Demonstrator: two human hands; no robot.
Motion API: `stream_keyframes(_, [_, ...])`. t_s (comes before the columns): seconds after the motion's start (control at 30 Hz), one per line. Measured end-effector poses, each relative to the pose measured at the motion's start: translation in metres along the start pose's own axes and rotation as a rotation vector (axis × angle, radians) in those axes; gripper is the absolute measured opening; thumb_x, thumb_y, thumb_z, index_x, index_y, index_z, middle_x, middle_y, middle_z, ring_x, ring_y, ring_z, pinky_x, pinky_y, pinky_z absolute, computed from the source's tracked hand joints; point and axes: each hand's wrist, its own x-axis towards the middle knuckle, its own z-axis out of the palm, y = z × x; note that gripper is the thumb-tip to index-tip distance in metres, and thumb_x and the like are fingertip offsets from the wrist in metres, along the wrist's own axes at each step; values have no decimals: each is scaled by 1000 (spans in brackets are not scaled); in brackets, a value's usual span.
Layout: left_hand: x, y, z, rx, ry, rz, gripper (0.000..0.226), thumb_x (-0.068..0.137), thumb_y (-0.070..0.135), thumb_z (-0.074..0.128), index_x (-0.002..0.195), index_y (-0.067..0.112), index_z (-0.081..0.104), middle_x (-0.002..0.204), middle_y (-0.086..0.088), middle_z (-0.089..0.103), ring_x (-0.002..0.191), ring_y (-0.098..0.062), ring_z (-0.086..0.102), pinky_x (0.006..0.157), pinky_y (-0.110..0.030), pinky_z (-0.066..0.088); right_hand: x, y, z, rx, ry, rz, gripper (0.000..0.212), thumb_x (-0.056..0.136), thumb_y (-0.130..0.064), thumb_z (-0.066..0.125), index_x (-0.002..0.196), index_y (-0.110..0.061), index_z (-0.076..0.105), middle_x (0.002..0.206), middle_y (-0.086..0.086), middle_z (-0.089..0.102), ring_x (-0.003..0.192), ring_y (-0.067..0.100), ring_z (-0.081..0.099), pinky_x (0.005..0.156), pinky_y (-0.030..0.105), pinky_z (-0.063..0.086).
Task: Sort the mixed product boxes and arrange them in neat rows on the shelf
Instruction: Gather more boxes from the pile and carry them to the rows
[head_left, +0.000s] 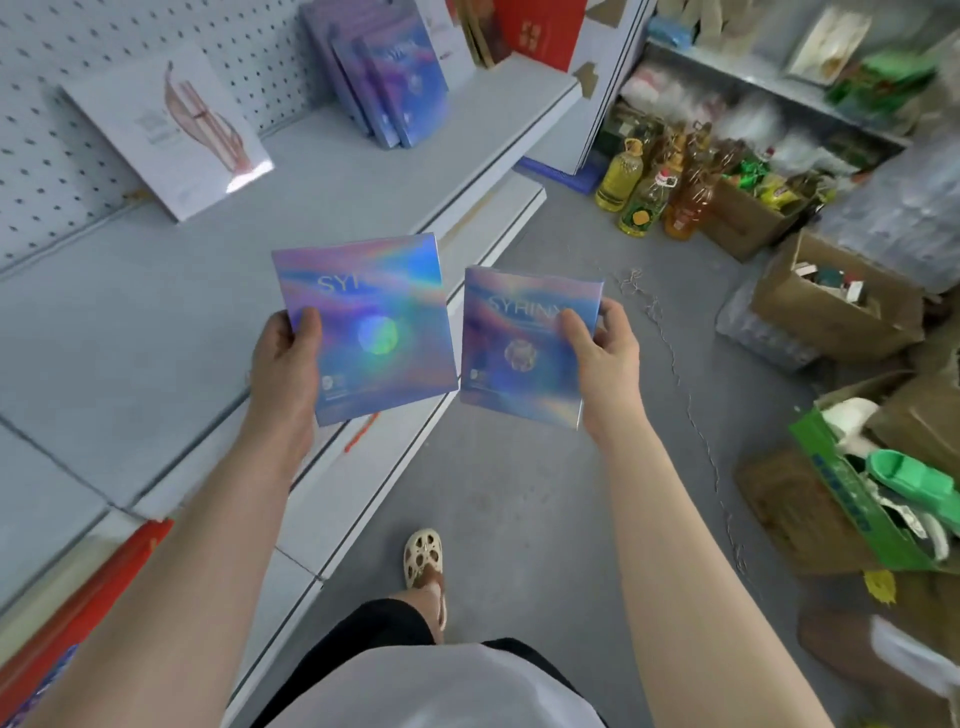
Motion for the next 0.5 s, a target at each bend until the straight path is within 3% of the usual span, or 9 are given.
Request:
stream_keyframes(0.07, [34,7,16,9,29,-3,26,86,47,56,93,22,61,104,-9,68,95,-26,65,90,-49,51,40,-10,12,8,-24,-9,9,90,-24,65,97,-26,59,103,25,64,81,26,60,78,56,54])
stream_keyframes(0.2, [96,28,47,-1,76,7,33,81,51,57,97,23,62,112,-16,68,107,-37,64,92,-60,50,119,-32,39,-2,-62,-43,11,89,-28,65,99,-29,60,102,20,67,83,35,64,82,58,53])
stream_keyframes(0.3, [135,40,66,10,148,14,32,78,53,56,91,25,62,108,-12,69,102,-32,67,91,-58,52,172,-44,61,-5,-106,-58,18,91,-29,64,108,-26,58,104,14,69,96,41,66,83,58,54])
stream_keyframes(0.43, [181,40,83,41,223,49,27,79,56,56,88,32,65,109,-9,69,105,-33,65,94,-57,49,240,-56,91,-1,-216,-81,16,85,-42,64,99,-36,58,102,15,68,98,46,62,83,64,52])
stream_keyframes(0.5, [199,41,93,45,271,72,24,81,51,55,90,30,64,107,-4,68,100,-24,64,97,-53,49,275,-57,108,-10,-283,-85,19,85,-44,63,99,-34,57,102,14,68,97,45,63,82,64,53])
